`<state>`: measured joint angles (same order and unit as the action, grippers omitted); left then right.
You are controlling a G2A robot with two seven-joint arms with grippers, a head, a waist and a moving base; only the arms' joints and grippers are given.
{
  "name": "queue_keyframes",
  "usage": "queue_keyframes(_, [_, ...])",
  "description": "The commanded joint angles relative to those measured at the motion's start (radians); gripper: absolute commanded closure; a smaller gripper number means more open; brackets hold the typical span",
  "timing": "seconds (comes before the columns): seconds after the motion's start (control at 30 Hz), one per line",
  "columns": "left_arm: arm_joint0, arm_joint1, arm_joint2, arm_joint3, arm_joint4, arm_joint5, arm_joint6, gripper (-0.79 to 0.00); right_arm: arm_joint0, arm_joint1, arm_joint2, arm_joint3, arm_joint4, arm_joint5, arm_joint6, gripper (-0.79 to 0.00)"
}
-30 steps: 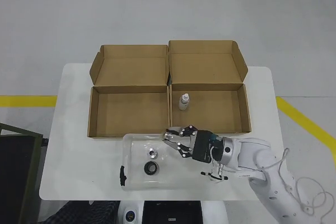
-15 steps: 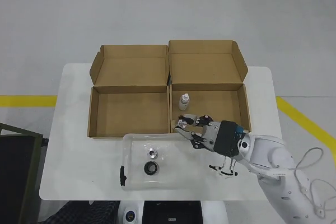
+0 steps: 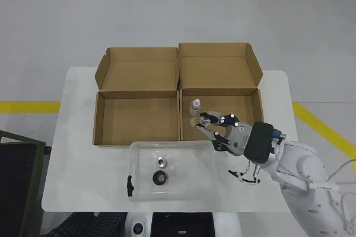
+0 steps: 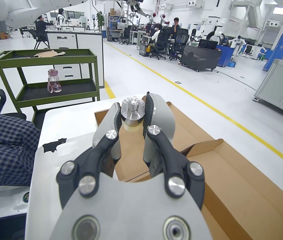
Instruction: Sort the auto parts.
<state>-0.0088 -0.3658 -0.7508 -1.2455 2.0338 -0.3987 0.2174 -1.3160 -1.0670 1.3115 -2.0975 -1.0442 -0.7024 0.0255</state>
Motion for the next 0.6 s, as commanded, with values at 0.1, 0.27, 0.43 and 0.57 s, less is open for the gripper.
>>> queue_keyframes(0.1, [0.000,0.000,0.000,0.000,0.000,0.000,0.000,-0.785,0.004,0.000,0.007,0.000,0.013,-0.006,-0.009,0.000])
queue_keyframes(0.27, [0.000,0.000,0.000,0.000,0.000,0.000,0.000,-0.785,0.009,0.000,0.006,0.008,0.001,-0.021,-0.005,0.000])
queue_keyframes(0.43, [0.000,0.000,0.000,0.000,0.000,0.000,0.000,-0.785,0.030,0.002,-0.010,0.031,-0.064,-0.031,0.059,0.000])
queue_keyframes(0.57, [0.000,0.000,0.000,0.000,0.000,0.000,0.000,-0.785,0.047,0.001,-0.024,0.071,-0.086,-0.009,0.102,0.000])
